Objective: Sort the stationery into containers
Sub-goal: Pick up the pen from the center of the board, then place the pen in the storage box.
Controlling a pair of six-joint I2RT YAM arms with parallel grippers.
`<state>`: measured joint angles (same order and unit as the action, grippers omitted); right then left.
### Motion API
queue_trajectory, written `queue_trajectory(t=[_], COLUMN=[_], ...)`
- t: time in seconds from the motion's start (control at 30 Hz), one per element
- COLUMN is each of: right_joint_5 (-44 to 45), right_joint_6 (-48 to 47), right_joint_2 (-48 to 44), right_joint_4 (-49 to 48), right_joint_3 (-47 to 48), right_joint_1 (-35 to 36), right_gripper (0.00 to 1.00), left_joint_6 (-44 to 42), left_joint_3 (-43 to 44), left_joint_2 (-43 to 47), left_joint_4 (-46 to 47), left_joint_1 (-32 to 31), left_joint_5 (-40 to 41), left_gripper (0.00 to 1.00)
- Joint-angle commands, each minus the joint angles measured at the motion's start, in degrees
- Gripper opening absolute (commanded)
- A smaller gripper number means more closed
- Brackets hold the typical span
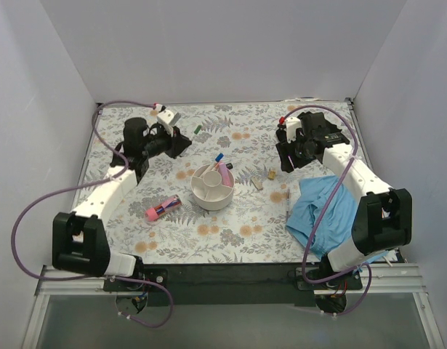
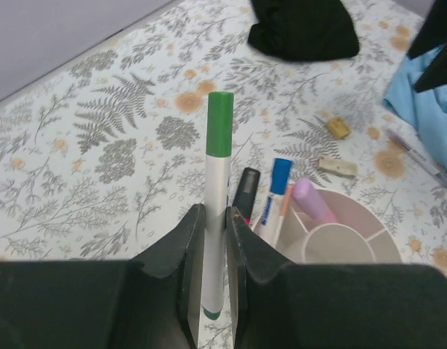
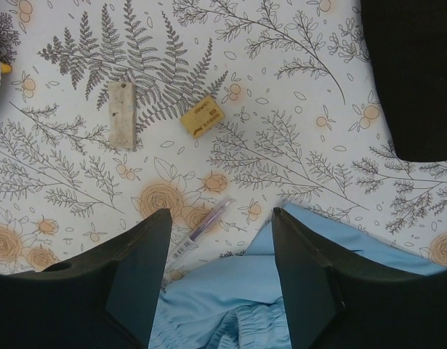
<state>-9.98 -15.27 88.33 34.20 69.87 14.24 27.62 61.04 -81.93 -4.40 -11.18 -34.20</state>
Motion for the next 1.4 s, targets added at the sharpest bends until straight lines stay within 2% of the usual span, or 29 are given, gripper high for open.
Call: queue_trajectory(t=[0.0,0.1,0.2,0.43,0.8,1.37], right_joint_5=[1.6,2.1,2.8,3.2,4.1,3.6], right_joint_6=[-1.8,-2.7,-3.5,-4.3,-5.2,-5.2], right_joint_2=[-3.2,-3.5,-3.4,-3.3,-3.3,-4.2], right_joint_4=[1.4,2.3,3.0,2.8,2.9,2.1], right_joint_3=[1.8,1.8,2.9,2.7,2.1,0.1], right_joint_1=[0.9,1.2,1.4,1.7,3.3,4.2], right_gripper=[0.66,0.66,0.66,0.66,0.66,0.66], left_joint_6=[18.0,25.4,28.0,30.5,29.4,25.3], left_joint_3=[-17.2,-19.6,-22.9,-24.5,-29.0,-31.1], left_joint_2=[6.5,5.2,3.5,-1.9,-3.8,-11.1], left_joint_4=[39.9,46.9,57.7,65.2,67.2,68.4], left_joint_1=[-0.8,-1.1,-1.6,-2.4,-3.2,-5.2], left_joint_5=[-7.6,-6.9,-5.1,-4.4,-4.6,-4.1], left_gripper=[0.00,0.00,0.00,0.00,0.00,0.00])
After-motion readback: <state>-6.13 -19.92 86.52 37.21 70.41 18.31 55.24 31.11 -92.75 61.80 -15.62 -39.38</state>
